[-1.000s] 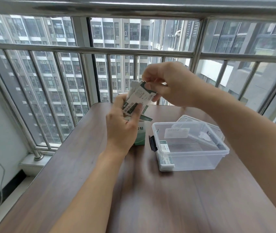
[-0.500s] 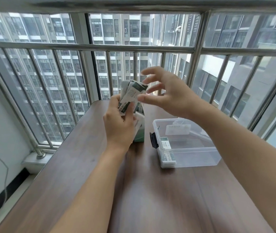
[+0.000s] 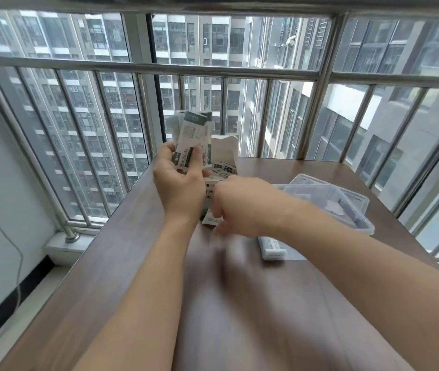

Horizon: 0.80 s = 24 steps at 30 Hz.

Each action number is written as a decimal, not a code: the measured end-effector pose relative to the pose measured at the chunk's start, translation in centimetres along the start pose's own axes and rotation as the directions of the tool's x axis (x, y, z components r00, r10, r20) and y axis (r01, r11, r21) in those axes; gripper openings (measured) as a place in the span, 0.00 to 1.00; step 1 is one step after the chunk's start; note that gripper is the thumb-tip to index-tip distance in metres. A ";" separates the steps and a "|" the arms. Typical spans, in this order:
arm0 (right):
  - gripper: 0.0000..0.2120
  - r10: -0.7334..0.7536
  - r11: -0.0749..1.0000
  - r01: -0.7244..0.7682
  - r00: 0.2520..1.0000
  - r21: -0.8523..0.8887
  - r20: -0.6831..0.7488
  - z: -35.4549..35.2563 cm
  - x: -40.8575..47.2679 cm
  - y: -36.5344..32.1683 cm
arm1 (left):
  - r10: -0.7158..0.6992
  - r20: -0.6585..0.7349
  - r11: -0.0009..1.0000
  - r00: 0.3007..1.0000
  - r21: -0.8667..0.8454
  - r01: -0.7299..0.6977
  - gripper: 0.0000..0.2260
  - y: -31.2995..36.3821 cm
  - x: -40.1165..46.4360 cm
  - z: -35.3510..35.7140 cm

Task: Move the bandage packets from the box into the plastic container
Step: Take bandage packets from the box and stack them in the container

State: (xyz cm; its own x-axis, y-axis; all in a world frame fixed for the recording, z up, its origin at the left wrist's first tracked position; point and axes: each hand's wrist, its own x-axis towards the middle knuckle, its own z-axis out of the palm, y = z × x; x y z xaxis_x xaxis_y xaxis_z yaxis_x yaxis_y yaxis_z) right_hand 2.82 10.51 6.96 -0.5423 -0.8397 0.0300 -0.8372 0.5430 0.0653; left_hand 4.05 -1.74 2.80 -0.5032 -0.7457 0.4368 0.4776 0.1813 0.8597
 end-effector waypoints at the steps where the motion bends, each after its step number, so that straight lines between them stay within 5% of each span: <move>1: 0.17 0.003 0.997 -0.001 1.000 -0.077 0.025 0.6 0.4 -0.5 | -0.035 -0.015 0.999 0.999 -0.034 0.034 0.05 0.0 0.0 -0.1; 6: 0.05 0.053 0.992 -0.037 0.990 -0.123 0.130 2.2 2.1 -1.3 | -0.106 -0.081 0.991 0.991 -0.088 0.099 0.04 -0.3 0.1 -0.7; 14: 0.22 0.111 0.988 -0.134 0.958 0.071 0.263 3.9 3.7 -1.3 | -0.113 -0.088 0.991 0.990 -0.082 0.105 0.06 -1.0 0.5 -0.6; 24: 0.06 -0.042 0.980 -0.004 0.973 0.197 0.227 3.9 4.1 -0.8 | -0.131 -0.080 0.991 0.988 -0.027 0.129 0.10 -0.8 0.5 -1.0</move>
State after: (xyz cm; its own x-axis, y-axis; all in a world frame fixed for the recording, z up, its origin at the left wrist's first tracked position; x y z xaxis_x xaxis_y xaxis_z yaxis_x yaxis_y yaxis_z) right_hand 1.00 6.65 3.15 -0.5085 -0.8375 -0.1999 -0.8328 0.5374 -0.1331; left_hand 4.11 -2.89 2.11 -0.5021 -0.8118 0.2982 0.4285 0.0661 0.9011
